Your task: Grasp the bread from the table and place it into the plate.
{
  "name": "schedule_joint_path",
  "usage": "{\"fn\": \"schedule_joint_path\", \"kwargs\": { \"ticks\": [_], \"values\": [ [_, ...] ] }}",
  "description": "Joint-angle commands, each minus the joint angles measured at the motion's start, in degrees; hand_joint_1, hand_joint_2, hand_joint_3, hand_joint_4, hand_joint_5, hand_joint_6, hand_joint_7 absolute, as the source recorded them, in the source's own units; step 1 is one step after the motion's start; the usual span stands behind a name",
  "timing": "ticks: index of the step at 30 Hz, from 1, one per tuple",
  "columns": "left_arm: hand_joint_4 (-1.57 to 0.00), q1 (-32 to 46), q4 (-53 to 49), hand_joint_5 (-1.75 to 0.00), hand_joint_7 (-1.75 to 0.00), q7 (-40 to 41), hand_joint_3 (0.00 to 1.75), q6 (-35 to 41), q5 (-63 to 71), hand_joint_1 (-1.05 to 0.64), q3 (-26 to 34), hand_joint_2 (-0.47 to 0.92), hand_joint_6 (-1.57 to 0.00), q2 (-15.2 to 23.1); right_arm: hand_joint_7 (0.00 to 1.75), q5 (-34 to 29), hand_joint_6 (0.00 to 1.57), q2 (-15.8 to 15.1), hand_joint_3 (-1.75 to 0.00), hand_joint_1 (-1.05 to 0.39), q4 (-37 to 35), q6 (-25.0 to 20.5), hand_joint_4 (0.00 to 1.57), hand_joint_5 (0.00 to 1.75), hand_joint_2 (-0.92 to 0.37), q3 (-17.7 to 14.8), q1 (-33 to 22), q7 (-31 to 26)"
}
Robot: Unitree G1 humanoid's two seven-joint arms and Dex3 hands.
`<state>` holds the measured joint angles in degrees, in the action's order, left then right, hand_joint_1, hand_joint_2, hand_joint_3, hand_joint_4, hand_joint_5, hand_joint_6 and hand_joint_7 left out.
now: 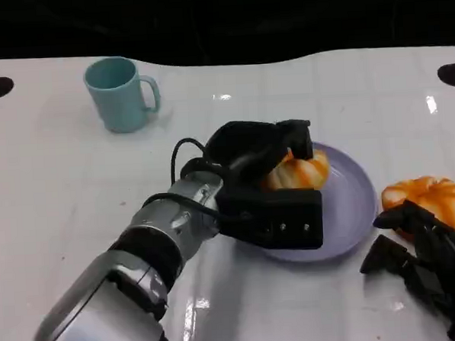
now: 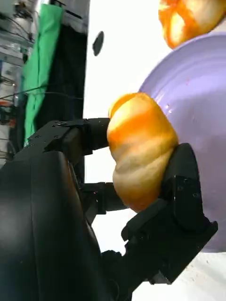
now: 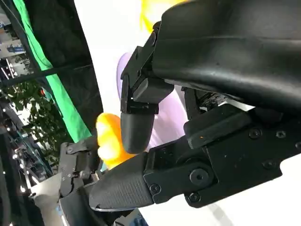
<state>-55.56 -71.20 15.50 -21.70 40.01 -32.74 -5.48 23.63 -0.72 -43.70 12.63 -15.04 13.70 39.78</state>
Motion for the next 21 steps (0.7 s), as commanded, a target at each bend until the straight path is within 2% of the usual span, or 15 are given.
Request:
{"fn": "schedule_joint_path", "kwargs": {
  "ticks": [1,2,4,5,7,8,13,18,21],
  "values": [
    [-0.41,-2.20,-0.21,-1.05,-0.43,-6.09,0.35,0.44,-1.09,-0.40,0.43,0.88,-0.48,0.56,1.28,-0.64,0.58,-0.41,-0.17,-0.54,0.01,-0.21,0.64,1.58,-0.92,-0.05,-1.25,-1.56],
    [-0.39,-2.23,-0.11,-0.97,-0.34,-6.84,0.31,0.49,-1.16,-0.42,0.52,0.90,-0.47,0.62,1.28,-0.73,0.58,-0.40,-0.16,-0.54,0.10,-0.15,0.64,1.58,-0.92,0.01,-1.28,-1.75],
    [-0.36,-2.57,0.28,-0.90,-0.26,-9.17,0.28,1.00,-1.07,-0.43,0.31,0.92,-0.46,0.99,1.28,-0.88,0.59,-0.53,-0.16,-0.54,0.14,0.05,0.65,1.58,-0.92,0.18,-1.35,-1.65],
    [-0.16,-2.87,0.54,-0.67,-0.16,-11.02,0.31,1.41,-1.00,-0.61,0.09,0.92,-0.35,1.30,1.27,-1.00,0.58,-0.65,-0.17,-0.55,0.13,0.16,0.64,1.57,-0.92,0.28,-1.37,-1.49],
    [-0.04,-3.23,1.18,-0.48,-0.08,-13.62,0.36,1.70,-0.68,-0.76,-0.38,0.92,-0.26,1.94,1.27,-0.21,0.58,-0.69,-0.18,-0.54,0.11,-0.86,0.63,1.57,-0.92,-0.02,-1.24,-0.76],
    [-0.02,-3.25,1.52,-0.45,-0.07,-14.35,0.39,1.57,-0.68,-0.80,-0.44,0.92,-0.25,2.21,1.27,-0.27,0.58,-0.74,-0.18,-0.53,0.04,-0.76,0.63,1.57,-0.92,-0.02,-1.22,-0.77],
    [0.00,-3.11,2.44,-0.38,-0.04,-15.62,0.47,1.63,-0.95,-0.88,-0.55,0.92,-0.22,2.65,1.27,-0.61,0.58,-0.82,-0.19,-0.54,-0.05,-0.28,0.63,1.57,-0.92,0.07,-1.23,-0.93],
    [-0.01,-2.73,4.01,-0.37,-0.03,-14.63,0.74,-0.98,-1.08,-1.00,-0.37,0.92,-0.22,4.57,1.28,-0.50,0.57,-0.94,-0.21,-0.53,-0.01,-0.72,0.62,1.57,-0.92,-0.02,-1.23,-0.97],
    [-0.01,-2.35,4.85,-0.38,-0.03,-14.06,0.78,-2.05,-1.66,-1.01,0.18,0.92,-0.23,5.34,1.27,-0.51,0.57,-0.88,-0.21,-0.52,-0.21,-0.17,0.62,1.56,-0.92,-0.09,-1.27,-0.78]
  ]
}}
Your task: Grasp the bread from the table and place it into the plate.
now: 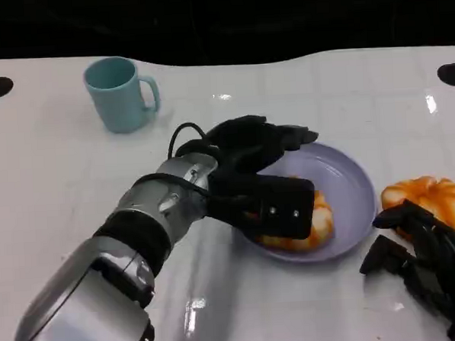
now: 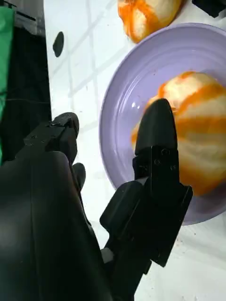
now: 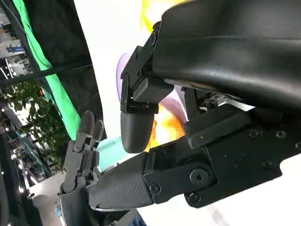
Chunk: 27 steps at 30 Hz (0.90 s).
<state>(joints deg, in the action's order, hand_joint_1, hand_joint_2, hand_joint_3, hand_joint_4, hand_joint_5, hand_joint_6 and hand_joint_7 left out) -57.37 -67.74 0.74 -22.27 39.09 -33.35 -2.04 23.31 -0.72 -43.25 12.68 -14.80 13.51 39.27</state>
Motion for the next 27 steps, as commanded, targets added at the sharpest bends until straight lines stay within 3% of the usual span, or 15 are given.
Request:
{"fn": "schedule_joint_path", "kwargs": {
  "ticks": [1,10,16,19,26,27],
  "values": [
    [-0.01,-0.44,1.59,-0.38,-0.03,0.83,0.78,-1.74,-0.92,-1.00,0.91,0.92,-0.23,2.07,1.27,-0.20,0.56,-0.88,-0.22,-0.52,-0.74,-0.01,0.62,1.56,-0.92,-0.33,-1.08,-0.15],
    [-0.05,3.93,6.69,-0.41,-0.04,-3.32,0.68,-6.47,-8.41,-0.93,6.70,0.92,-0.27,4.92,1.29,-0.36,0.56,-0.85,-0.24,-0.52,-0.68,0.21,0.61,1.59,-0.92,-0.15,-1.12,-0.12],
    [-0.05,5.00,8.65,-0.42,-0.04,-4.66,0.66,-6.26,-9.10,-0.92,7.42,0.92,-0.28,5.36,1.30,-0.32,0.56,-0.87,-0.24,-0.52,-0.82,0.30,0.60,1.60,-0.92,-0.16,-1.07,0.01],
    [-0.07,13.10,14.88,-0.44,-0.02,-17.77,0.59,-11.28,-24.27,-0.88,15.51,0.92,-0.25,8.30,1.31,-0.28,0.56,-0.87,-0.24,-0.52,-1.10,0.43,0.60,1.59,-0.92,-0.24,-0.97,0.12],
    [-0.16,24.33,27.20,-0.49,-0.03,-28.40,0.50,-6.06,-41.55,-0.87,24.18,0.92,-0.30,6.76,1.28,-0.11,0.57,-0.63,-0.20,-0.52,-0.53,-0.32,0.62,1.57,-0.92,-0.26,-1.16,-0.31],
    [-0.32,27.17,30.40,-0.46,-0.05,-29.16,0.45,-4.14,-45.07,-0.82,25.86,0.92,-0.39,5.98,1.28,-0.17,0.58,-0.65,-0.20,-0.53,-0.57,-0.12,0.63,1.57,-0.92,-0.17,-1.19,-0.10]
  ]
}}
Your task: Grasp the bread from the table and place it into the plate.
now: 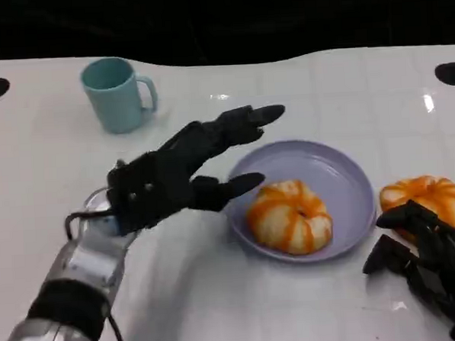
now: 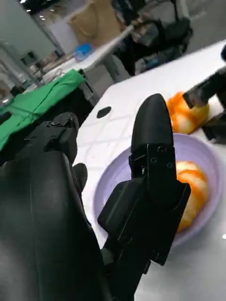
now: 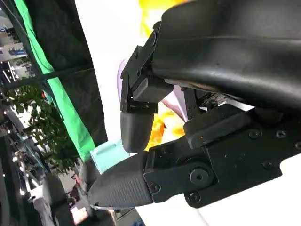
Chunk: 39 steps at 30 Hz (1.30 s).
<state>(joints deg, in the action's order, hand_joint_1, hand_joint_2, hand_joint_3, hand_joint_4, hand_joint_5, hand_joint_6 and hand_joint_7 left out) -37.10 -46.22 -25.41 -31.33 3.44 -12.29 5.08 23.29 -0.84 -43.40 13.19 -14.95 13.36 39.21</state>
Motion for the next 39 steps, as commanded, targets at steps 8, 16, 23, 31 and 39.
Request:
{"fn": "schedule_joint_path", "kwargs": {
  "ticks": [8,16,23,31,39],
  "values": [
    [-0.71,18.60,25.54,-0.53,-0.12,-5.61,0.38,23.65,-25.24,-0.70,10.69,0.92,-0.65,-4.05,1.27,-0.08,0.59,-0.83,-0.22,-0.54,-0.26,-0.81,0.64,1.57,-0.92,0.14,-1.26,1.00],
    [-0.68,27.68,34.87,-1.33,-0.95,-6.74,0.47,40.89,-39.48,-0.59,15.21,0.92,-0.66,-7.39,1.26,-0.34,0.58,-0.61,-0.22,-0.53,1.39,-0.92,0.64,1.56,-0.92,0.42,-2.28,0.44],
    [-0.68,28.14,36.68,-1.37,-1.02,-6.64,0.48,43.56,-39.24,-0.59,16.27,0.92,-0.64,-7.88,1.25,-0.36,0.58,-0.59,-0.22,-0.53,1.81,-1.21,0.64,1.56,-0.92,0.47,-2.46,0.31],
    [-0.77,35.27,37.37,-1.59,-1.41,-7.24,0.42,45.72,-42.14,-0.56,18.37,0.92,-0.64,-9.28,1.25,-0.97,0.58,-0.30,-0.22,-0.53,3.49,-1.19,0.63,1.57,-0.92,0.81,-3.45,-1.00],
    [-0.81,40.56,39.53,-1.75,-1.74,-4.41,0.44,46.67,-41.37,-0.52,19.41,0.92,-0.59,-10.72,1.25,-1.19,0.59,-0.03,-0.21,-0.53,5.23,-1.65,0.61,1.59,-0.92,0.98,-4.33,-2.10]
  ]
}}
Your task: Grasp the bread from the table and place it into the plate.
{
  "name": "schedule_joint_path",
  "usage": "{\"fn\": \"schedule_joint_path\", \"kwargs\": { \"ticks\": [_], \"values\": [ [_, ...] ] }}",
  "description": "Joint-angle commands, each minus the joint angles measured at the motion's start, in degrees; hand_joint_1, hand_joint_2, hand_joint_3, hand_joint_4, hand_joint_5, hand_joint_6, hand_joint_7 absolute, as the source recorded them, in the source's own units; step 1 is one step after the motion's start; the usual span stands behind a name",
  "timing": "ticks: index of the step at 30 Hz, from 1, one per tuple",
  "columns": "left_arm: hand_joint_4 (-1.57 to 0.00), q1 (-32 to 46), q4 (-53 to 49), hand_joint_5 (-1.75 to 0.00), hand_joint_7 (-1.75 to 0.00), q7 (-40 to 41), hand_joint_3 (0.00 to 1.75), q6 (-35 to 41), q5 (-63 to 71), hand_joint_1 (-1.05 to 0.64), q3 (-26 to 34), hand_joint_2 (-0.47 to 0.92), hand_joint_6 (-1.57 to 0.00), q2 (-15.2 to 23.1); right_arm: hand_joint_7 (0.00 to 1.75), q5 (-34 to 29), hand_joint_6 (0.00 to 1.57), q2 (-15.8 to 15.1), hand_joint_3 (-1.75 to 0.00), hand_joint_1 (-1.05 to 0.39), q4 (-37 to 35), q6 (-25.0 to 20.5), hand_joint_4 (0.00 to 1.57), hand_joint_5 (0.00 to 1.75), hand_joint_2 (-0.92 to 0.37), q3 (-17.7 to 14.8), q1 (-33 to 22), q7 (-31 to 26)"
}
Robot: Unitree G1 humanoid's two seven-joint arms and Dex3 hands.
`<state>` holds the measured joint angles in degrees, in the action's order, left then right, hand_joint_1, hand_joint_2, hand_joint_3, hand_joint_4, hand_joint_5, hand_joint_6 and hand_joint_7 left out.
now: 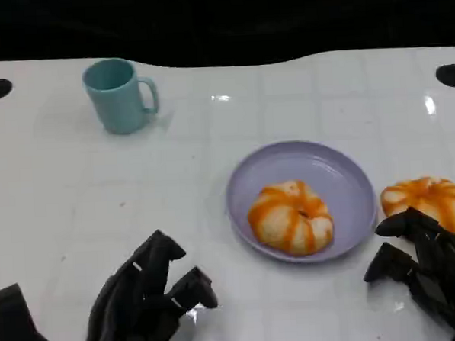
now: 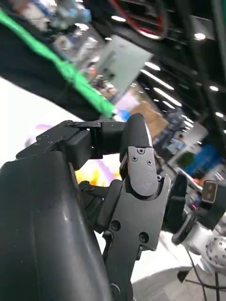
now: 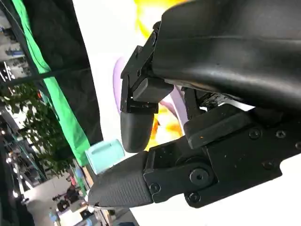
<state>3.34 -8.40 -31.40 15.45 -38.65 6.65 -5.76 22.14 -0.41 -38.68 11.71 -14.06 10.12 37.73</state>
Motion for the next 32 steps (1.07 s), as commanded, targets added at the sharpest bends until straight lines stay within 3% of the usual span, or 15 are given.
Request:
{"fn": "schedule_joint_path", "kwargs": {
  "ticks": [1,12,25,32],
  "values": [
    [-0.81,0.14,1.78,-1.75,-1.74,1.65,0.44,-0.07,0.74,-0.52,0.47,0.92,-0.58,0.10,1.25,-0.02,0.59,-0.47,-0.21,-0.53,0.55,-0.20,0.61,1.59,-0.92,0.13,-1.11,-0.66],
    [-0.84,1.42,2.17,-1.75,-1.75,0.92,0.44,0.51,0.15,-0.53,0.46,0.92,-0.62,-0.30,1.22,0.83,0.59,-0.61,-0.19,-0.51,0.46,-0.55,0.61,1.59,-0.92,-0.12,-1.42,0.34],
    [-0.85,0.61,0.12,-1.75,-1.75,0.60,0.39,-1.13,1.07,-0.55,1.15,0.92,-0.63,0.03,1.21,-0.18,0.65,-0.46,-0.18,-0.56,-3.63,3.49,0.67,1.56,-0.92,-0.22,0.22,0.40],
    [-0.85,-0.25,-1.35,-1.75,-1.75,-0.25,0.38,-1.36,0.87,-0.54,1.98,0.92,-0.63,0.17,1.20,0.23,0.63,-0.53,-0.18,-0.55,-3.60,2.59,0.65,1.56,-0.92,-0.14,0.53,1.01]
  ]
}}
